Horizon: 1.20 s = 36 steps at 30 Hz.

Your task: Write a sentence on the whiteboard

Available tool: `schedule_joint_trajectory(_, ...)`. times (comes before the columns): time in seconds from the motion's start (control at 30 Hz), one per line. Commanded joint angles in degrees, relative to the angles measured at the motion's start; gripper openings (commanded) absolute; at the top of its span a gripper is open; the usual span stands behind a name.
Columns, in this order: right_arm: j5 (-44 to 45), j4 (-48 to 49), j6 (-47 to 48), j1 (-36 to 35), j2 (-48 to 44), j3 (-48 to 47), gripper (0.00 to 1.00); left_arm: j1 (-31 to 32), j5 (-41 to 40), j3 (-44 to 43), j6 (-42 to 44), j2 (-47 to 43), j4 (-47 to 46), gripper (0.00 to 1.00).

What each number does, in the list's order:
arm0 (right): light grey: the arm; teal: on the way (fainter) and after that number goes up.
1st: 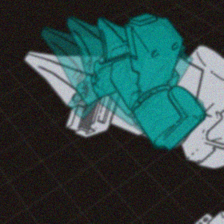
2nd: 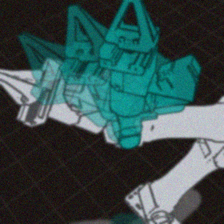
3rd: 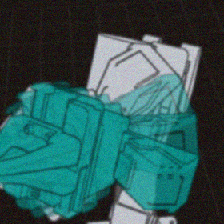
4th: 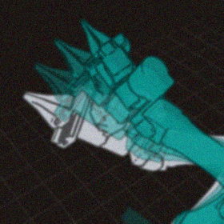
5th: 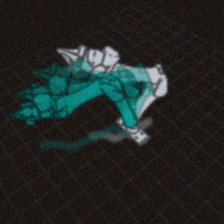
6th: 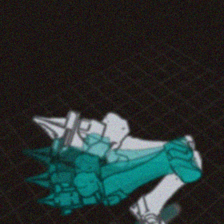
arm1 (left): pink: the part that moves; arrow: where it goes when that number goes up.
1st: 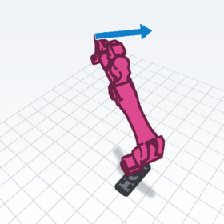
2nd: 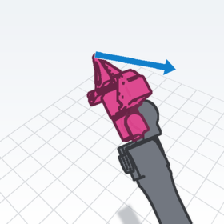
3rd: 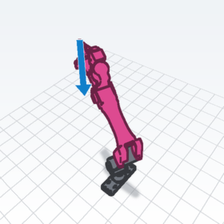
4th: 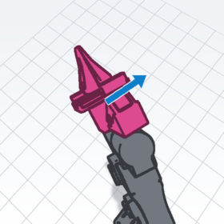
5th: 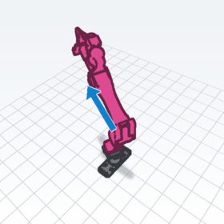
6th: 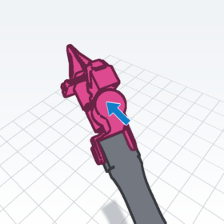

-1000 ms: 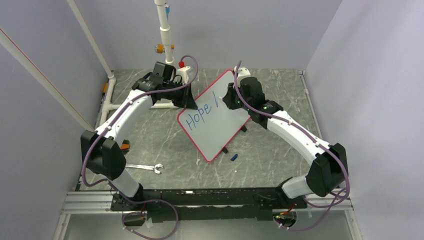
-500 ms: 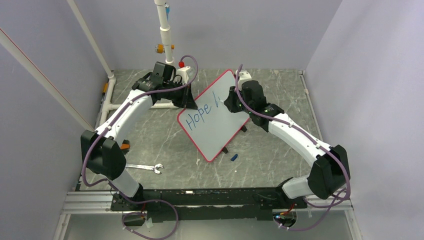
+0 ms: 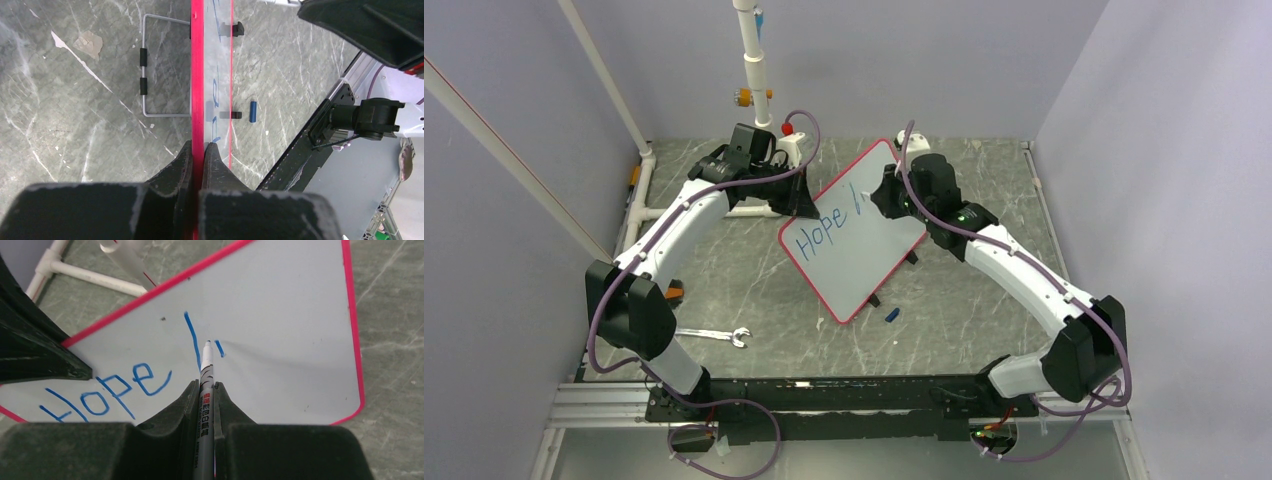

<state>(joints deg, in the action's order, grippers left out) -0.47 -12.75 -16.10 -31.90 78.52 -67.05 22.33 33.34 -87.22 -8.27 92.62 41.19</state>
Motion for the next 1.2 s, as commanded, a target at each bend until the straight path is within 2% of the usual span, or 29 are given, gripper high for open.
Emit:
schedule_joint_trajectory(0.0,0.27,2.34,-0.29,0.08,0.36,-4.57,0.00,0.26,-8.47,-0.41,6.49,0.90,-0.30,0.00)
schedule_joint_trajectory(0.2,0.20,2.87,-0.93,0.13,4.07,-6.65,0.00,0.26,-8.37,-0.47,6.52,0.90,-0.31,0.00)
schedule_joint_trajectory(0.47,0.33,3.71,-0.95,0.27,4.81,-3.90,0.00,0.26,-8.30,-0.58,6.52,0.90,-0.23,0.00)
schedule_joint_trajectory(0.8,0.34,2.98,-0.87,0.52,2.90,-3.13,0.00,0.26,-8.36,-0.58,6.56,0.90,-0.14,0.00)
schedule_joint_trajectory(1.17,4.15,2.47,-0.95,0.51,-2.53,0.09,0.00,0.26,-8.56,-0.63,6.69,0.86,0.07,0.00)
